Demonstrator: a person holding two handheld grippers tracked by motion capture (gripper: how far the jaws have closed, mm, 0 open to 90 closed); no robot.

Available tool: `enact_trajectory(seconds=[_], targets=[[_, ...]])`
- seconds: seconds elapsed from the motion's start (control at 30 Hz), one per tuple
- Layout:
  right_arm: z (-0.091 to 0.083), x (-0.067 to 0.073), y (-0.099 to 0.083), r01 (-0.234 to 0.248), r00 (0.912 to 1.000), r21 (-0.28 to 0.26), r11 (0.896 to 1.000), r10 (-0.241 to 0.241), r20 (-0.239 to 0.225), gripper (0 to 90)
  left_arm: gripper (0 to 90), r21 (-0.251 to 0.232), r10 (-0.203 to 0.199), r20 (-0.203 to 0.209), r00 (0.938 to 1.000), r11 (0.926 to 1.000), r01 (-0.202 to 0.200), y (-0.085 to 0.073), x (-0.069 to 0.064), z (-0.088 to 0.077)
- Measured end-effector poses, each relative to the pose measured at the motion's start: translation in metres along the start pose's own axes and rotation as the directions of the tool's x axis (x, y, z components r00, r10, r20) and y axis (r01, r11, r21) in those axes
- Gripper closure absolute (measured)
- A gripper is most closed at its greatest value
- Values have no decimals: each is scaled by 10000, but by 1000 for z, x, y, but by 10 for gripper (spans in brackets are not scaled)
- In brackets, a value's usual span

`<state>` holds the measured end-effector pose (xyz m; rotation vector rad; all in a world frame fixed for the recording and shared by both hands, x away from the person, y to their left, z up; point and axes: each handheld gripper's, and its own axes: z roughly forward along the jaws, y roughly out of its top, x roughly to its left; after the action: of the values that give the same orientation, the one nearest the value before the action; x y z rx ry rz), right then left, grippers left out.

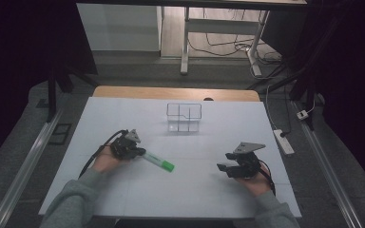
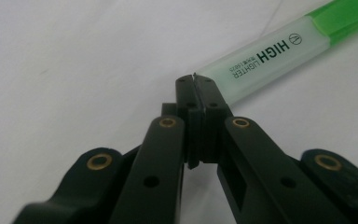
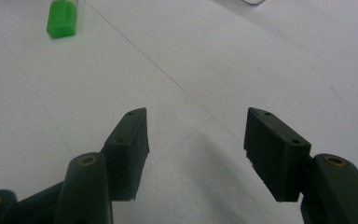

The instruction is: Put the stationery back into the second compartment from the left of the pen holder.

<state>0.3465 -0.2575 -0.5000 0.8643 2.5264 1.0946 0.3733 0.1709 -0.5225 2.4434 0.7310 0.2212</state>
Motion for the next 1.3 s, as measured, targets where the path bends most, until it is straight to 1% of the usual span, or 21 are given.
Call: enact_trajectory(seconds=[0.03,0.07,0.17,0.27,0.37,0.4,0.6,0.77,0.8,0.87,0.97,1.07,1.1,1.13,1.17,1.2,1.23,1.27,1.3], targets=[[0,0,0,2,10000,0,10000,-2,10,397,888,22,133,73,9999,9999,-133,3,-4,2],[0,0,0,2,10000,0,10000,-2,10,397,888,22,133,73,9999,9999,-133,3,-4,2],[0,0,0,1,10000,8,10000,-1,-8,397,888,60,312,232,9992,9995,-314,9,-11,5],[1,0,0,6,10000,12,10000,-6,-4,397,888,76,591,347,9976,9982,-594,16,-18,8],[1,0,0,18,10000,19,10000,-18,-5,397,887,50,698,421,9967,9975,-701,21,-24,11],[1,0,0,23,10000,32,10000,-23,-1,397,887,43,777,462,9959,9969,-780,24,-27,13],[1,0,0,47,10000,81,10000,-47,10,397,887,14,854,624,9944,9963,-856,31,-35,18],[1,0,0,68,10000,91,9999,-68,10,396,887,-7,1055,795,9912,9944,-1057,38,-43,21],[1,0,0,66,10000,96,9999,-66,13,396,887,-12,1187,806,9896,9929,-1190,40,-46,22],[1,0,0,75,10000,97,9999,-75,7,396,885,-7,1191,786,9898,9928,-1195,40,-46,22],[1,0,0,69,10000,96,9999,-69,7,396,867,-38,1102,742,9911,9939,-1103,40,-44,23],[1,0,0,67,10000,95,9999,-67,-4,396,847,-161,943,515,9942,9955,-936,38,-42,19],[1,0,0,67,10000,95,9999,-67,-8,396,782,-269,820,411,9958,9964,-809,37,-40,16],[1,0,0,58,10000,90,9999,-58,-12,396,740,-412,663,272,9974,9970,-651,35,-39,13],[1,0,0,58,10000,90,9999,-58,-12,396,740,-558,471,144,9988,9974,-462,32,-38,8],[1,0,0,52,10000,86,9999,-51,-15,396,689,-807,136,17,9999,9967,-135,28,-36,3],[2,0,0,45,10000,90,9999,-45,-24,395,600,-966,-116,-11,9999,9953,114,24,-35,-1],[2,0,0,45,10000,90,9999,-45,-24,395,600,-1074,-300,-45,9995,9938,293,22,-35,-3],[2,0,0,44,10000,90,9999,-44,-28,395,555,-1192,-535,-98,9985,9915,520,17,-33,-8]])
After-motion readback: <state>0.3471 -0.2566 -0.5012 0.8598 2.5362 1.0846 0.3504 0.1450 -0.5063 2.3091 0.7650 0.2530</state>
